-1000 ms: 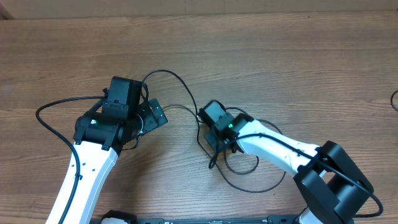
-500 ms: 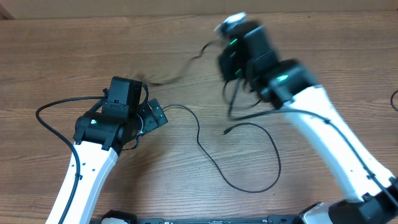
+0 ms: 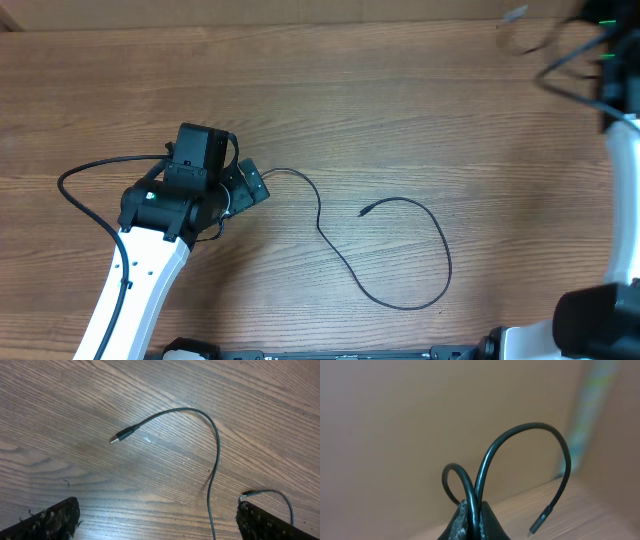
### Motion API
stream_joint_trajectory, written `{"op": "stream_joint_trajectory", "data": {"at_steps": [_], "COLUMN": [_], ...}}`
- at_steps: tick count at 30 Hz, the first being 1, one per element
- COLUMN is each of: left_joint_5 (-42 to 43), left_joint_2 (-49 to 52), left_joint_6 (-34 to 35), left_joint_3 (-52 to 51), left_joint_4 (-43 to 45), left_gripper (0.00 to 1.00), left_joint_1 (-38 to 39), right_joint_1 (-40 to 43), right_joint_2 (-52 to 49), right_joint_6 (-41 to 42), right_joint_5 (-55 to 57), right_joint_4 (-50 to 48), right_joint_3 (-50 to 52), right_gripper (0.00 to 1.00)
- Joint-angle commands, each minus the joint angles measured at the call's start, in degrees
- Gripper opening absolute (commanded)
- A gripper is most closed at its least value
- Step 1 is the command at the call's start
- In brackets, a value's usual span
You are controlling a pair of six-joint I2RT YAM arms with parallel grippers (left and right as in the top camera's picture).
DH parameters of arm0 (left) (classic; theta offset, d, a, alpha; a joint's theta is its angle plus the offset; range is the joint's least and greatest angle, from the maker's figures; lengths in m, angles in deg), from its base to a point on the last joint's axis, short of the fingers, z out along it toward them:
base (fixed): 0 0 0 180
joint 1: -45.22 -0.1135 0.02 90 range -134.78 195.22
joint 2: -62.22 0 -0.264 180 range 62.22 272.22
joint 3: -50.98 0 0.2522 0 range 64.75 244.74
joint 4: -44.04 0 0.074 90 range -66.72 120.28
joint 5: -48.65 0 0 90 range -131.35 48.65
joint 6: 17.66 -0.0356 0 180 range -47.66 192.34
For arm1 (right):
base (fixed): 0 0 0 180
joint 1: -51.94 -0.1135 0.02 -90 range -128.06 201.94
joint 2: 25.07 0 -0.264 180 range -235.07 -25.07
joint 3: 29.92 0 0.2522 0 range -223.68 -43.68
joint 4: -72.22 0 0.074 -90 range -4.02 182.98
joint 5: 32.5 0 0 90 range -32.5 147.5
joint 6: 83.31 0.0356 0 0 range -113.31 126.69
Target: Untangle cables
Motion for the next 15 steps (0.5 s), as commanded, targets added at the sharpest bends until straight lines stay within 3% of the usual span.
{"op": "stream_joint_trajectory", "data": {"at_steps": [1,7,15], "left_joint_5": [-0.6,-0.6,-0.6], "left_joint_2": [-1.0,-1.0,-1.0], "left_joint_6": [0.8,0.8,0.8], "left_joint_3": [-0.2,-0.2,-0.2], "left_joint_4": [0.0,0.0,0.0], "left_gripper": [1.00,1.00,0.99], "left_joint_1": [-0.2,-0.2,-0.2], "right_joint_1": [6.8,12.2,10.2], "right_joint_2": [-4.1,-14.5,-26.1], "right_joint_6": [-0.5,-6.6,-6.5], "right_joint_5": [0.5,-5.6,-12.9], "right_joint_4": [-4.4,-7.7,-11.4], "right_joint_3": [-1.1,-1.1,-1.1], "right_gripper": [0.04,0.04,0.04]}}
